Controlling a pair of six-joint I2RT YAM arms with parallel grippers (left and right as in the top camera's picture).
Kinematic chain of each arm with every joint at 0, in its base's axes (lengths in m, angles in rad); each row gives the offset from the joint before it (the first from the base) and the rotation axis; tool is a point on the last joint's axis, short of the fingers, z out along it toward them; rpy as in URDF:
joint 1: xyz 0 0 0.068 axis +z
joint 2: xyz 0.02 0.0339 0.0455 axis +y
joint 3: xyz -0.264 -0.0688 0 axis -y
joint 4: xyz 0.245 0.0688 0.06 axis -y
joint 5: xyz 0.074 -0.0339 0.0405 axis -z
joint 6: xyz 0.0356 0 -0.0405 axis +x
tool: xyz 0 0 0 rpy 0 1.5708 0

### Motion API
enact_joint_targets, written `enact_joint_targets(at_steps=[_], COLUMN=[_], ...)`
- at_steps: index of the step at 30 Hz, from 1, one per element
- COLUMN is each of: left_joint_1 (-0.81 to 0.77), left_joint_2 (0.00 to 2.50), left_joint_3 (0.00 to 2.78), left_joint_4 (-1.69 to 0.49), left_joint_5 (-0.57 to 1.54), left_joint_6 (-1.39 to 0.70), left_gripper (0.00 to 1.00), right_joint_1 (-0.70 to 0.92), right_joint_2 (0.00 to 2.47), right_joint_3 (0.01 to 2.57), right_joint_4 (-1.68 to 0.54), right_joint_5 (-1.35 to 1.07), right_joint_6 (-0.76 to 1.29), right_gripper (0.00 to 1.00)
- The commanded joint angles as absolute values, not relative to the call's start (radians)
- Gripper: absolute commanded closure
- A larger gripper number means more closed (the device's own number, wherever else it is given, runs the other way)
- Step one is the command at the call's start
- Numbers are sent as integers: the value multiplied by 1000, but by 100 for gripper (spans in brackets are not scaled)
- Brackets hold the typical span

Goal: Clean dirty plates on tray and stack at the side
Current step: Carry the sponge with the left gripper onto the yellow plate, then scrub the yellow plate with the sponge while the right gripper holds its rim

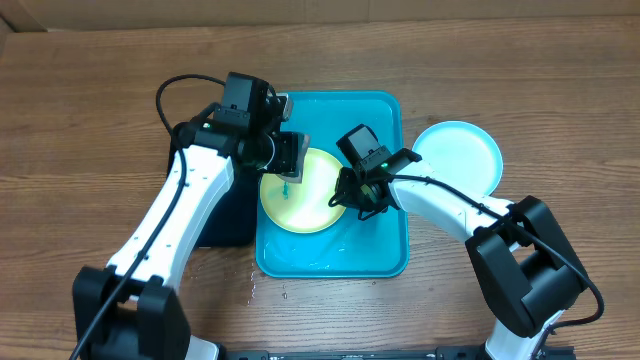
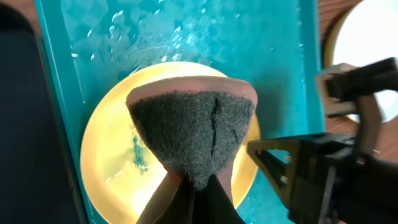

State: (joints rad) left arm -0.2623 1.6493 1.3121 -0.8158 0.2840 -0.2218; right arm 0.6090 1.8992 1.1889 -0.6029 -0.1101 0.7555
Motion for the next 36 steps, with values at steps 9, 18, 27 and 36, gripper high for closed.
enact_joint_targets(at_steps=[9, 18, 27, 36], left_joint_1=[-278, -281, -280, -284], left_joint_2=[1774, 1876, 1877, 1877], left_joint_3=[1324, 1324, 1361, 1404], left_joint_4=[-823, -822, -863, -942], left_joint_5=[288, 285, 284, 204], left_joint_6=[-252, -263, -263, -294], left_gripper=[96, 96, 96, 96], right_joint_1=[614, 618, 620, 620], right_joint_2=[1876, 1876, 1876, 1876], right_joint_3=[1183, 1142, 1120, 1120], right_joint_4=[-600, -528, -485, -468], right_joint_5=[-52, -39, -54, -52], right_joint_6=[759, 760, 764, 763], right_gripper=[77, 77, 93, 81])
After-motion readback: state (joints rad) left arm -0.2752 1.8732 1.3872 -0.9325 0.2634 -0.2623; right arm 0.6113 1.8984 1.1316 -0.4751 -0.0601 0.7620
